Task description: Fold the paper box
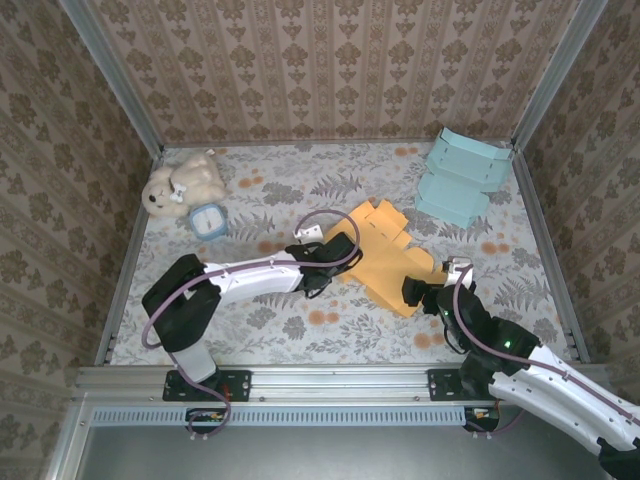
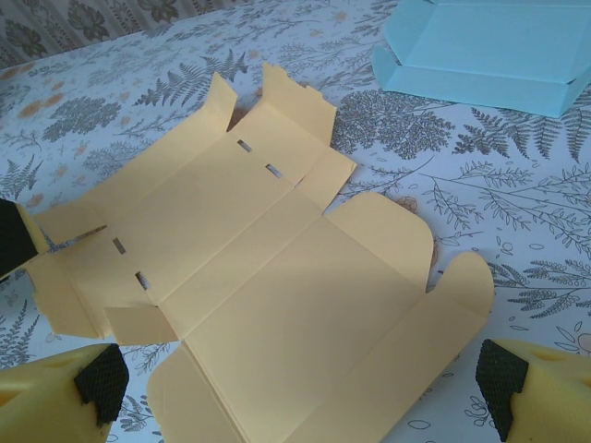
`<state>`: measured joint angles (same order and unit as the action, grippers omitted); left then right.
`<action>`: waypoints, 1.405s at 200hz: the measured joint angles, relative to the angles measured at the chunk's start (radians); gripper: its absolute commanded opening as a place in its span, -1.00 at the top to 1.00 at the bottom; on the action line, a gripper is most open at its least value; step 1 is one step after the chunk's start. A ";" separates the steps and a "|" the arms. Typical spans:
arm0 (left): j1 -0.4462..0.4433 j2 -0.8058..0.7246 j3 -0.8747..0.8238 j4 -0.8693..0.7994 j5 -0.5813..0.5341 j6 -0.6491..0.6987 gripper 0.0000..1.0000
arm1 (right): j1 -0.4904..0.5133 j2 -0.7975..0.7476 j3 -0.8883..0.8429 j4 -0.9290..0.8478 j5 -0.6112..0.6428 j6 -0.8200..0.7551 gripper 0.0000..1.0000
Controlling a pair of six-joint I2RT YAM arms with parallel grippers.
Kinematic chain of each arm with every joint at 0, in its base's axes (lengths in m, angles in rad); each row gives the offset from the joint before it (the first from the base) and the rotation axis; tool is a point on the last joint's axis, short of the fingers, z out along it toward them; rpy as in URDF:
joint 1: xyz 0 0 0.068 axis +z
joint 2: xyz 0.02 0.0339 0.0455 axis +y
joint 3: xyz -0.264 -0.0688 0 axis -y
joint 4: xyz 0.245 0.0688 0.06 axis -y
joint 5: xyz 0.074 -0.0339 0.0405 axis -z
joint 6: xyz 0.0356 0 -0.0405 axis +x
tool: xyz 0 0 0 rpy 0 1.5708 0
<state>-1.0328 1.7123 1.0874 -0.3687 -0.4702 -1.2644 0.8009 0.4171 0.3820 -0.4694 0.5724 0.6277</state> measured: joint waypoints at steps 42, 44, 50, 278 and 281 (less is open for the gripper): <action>0.000 0.031 0.001 0.020 0.020 -0.001 0.00 | 0.000 0.000 0.000 0.002 0.000 -0.001 -1.00; 0.000 0.032 0.001 0.020 0.021 0.000 0.00 | 0.000 0.000 0.000 0.002 0.000 -0.001 -1.00; 0.000 0.039 0.002 0.022 0.024 -0.001 0.00 | 0.000 0.000 0.000 0.002 0.000 -0.001 -1.00; 0.075 -0.188 -0.402 0.547 0.002 0.335 1.00 | 0.000 0.002 -0.011 0.018 -0.004 -0.001 -1.00; 0.077 -0.199 -0.407 0.555 -0.003 0.351 1.00 | 0.000 0.002 -0.011 0.018 -0.004 -0.002 -1.00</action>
<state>-0.9554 1.5135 0.6804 0.1867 -0.4728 -0.9134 0.8009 0.4194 0.3710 -0.4511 0.5682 0.6262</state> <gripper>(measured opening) 0.049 0.999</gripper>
